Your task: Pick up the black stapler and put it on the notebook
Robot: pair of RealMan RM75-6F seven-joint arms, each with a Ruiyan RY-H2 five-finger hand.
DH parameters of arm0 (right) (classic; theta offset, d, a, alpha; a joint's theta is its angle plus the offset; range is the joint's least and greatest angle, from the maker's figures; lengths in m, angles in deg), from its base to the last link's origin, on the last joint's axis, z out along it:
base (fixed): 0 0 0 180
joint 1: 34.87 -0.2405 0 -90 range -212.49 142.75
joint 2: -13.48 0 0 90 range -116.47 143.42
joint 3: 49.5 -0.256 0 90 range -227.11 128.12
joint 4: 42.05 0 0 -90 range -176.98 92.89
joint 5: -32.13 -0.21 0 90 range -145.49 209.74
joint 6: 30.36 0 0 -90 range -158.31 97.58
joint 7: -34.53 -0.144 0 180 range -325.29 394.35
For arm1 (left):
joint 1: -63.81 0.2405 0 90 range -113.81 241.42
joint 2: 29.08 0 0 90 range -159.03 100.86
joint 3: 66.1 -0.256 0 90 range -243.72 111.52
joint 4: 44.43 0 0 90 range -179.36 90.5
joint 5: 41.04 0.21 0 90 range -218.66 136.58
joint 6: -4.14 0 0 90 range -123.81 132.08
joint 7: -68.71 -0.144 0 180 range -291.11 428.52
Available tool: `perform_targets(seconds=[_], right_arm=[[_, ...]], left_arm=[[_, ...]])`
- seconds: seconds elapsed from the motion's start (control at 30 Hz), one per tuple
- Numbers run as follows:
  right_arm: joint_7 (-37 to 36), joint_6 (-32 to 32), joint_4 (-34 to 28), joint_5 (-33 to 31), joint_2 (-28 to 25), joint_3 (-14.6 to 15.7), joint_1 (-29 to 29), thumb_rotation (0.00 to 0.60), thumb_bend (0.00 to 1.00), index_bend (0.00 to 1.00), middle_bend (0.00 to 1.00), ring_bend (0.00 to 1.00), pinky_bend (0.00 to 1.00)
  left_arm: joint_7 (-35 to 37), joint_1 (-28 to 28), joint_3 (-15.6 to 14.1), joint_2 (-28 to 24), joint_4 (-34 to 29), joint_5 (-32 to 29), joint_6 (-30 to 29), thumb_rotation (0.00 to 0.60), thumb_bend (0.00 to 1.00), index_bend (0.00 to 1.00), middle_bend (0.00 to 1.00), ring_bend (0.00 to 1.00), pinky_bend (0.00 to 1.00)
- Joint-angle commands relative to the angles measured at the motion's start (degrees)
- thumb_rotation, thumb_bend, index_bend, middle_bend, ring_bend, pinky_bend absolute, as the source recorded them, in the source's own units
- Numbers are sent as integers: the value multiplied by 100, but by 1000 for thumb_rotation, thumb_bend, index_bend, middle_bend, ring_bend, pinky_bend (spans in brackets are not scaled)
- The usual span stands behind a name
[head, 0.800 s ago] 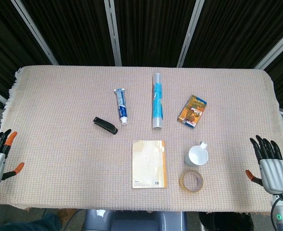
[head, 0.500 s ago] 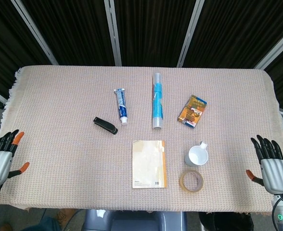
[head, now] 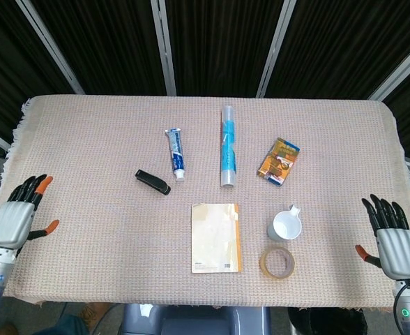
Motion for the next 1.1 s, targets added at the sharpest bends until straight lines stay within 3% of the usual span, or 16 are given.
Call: perform_targets(seconds=[0.03, 0.23, 0.37, 0.83, 1.1], right_arm=[[-36, -15, 8, -31, -11, -21, -11, 600, 143, 0, 0, 0, 0], [-154, -76, 36, -128, -51, -83, -49, 600, 142, 0, 0, 0, 0], [-221, -156, 59, -211, -72, -121, -86, 600, 143, 0, 0, 0, 0], [-351, -184, 75, -350, -135, -199, -109, 600, 142, 0, 0, 0, 0], [-395, 60, 11, -155, -173, -149, -16, 600, 143, 0, 0, 0, 0]], left_arm=[[381, -576, 345, 550, 713, -284, 599, 563, 239, 64, 53, 28, 153], [465, -1186, 512, 1201, 1560, -361, 1110, 564, 251, 169, 161, 81, 223], [558, -1521, 584, 1600, 2048, -386, 1348, 561, 255, 175, 185, 115, 208], [1043, -2649, 511, 2837, 3705, -187, 2205, 563, 256, 185, 190, 127, 192], [1398, -3016, 450, 3262, 4162, -118, 2413, 562, 257, 195, 192, 135, 193]])
